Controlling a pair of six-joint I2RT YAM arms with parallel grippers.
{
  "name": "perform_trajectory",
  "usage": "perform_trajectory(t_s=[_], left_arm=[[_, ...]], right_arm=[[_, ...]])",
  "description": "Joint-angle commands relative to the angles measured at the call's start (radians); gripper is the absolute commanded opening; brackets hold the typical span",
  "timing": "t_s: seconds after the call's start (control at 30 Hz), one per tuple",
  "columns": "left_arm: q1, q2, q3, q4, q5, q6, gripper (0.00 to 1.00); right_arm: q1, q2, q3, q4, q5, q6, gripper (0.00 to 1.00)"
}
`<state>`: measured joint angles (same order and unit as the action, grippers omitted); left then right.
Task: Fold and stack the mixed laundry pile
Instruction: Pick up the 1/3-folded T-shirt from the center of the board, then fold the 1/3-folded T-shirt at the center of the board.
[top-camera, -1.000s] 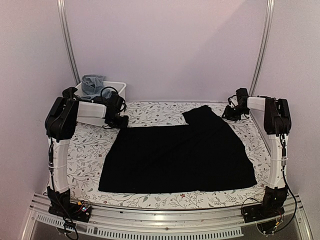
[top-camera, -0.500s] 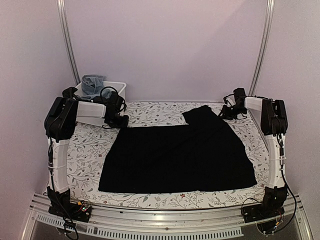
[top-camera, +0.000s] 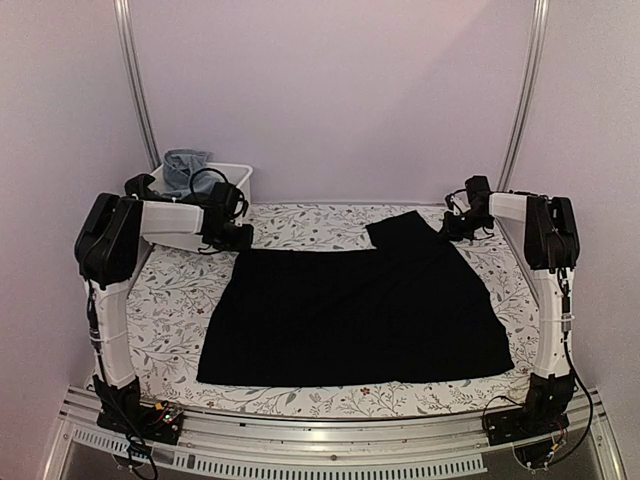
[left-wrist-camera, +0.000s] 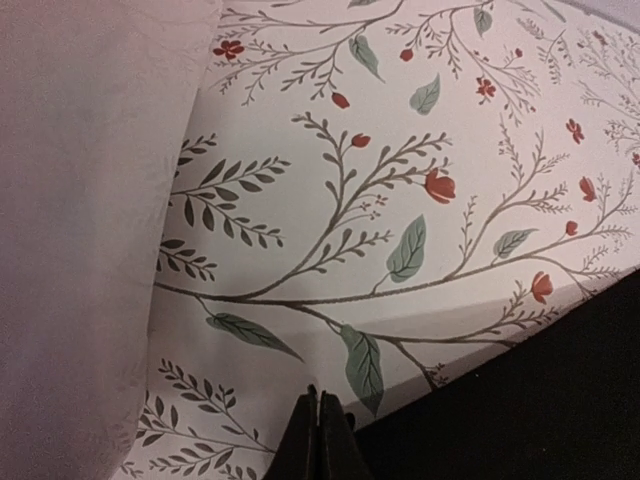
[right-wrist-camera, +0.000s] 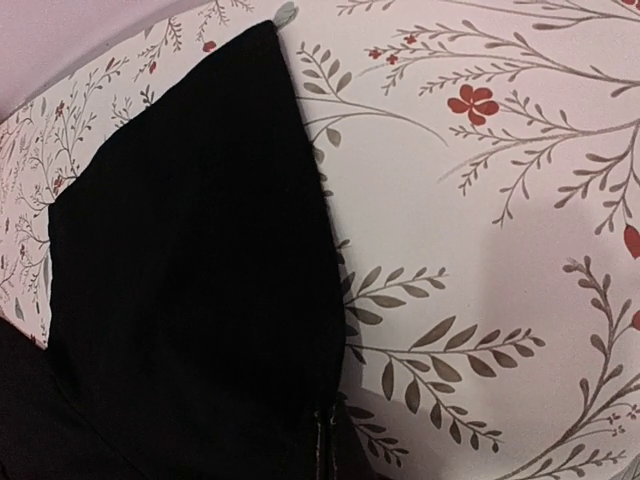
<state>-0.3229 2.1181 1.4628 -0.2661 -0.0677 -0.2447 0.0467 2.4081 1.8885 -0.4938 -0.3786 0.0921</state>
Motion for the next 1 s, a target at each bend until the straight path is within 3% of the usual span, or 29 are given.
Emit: perform_trajectory(t_s=[0.0, 0.47, 0.97], left_arm=[[0.007, -0.060, -0.030, 0.041, 0.003, -0.007, 0.00], [-0.014, -0.165, -0.144, 0.116, -0.031, 0.004, 0.00], [-0.088, -0.365, -0.394, 0.196, -0.108, 0.012, 0.00]], right_arm=[[0.004, -0.131, -0.043, 0.039, 0.009, 0.026, 0.00], [0.004, -0.254, -0.195, 0.079, 0.007, 0.048, 0.00], [0.004, -0.568, -0.568, 0.205, -0.008, 0.101, 0.00]])
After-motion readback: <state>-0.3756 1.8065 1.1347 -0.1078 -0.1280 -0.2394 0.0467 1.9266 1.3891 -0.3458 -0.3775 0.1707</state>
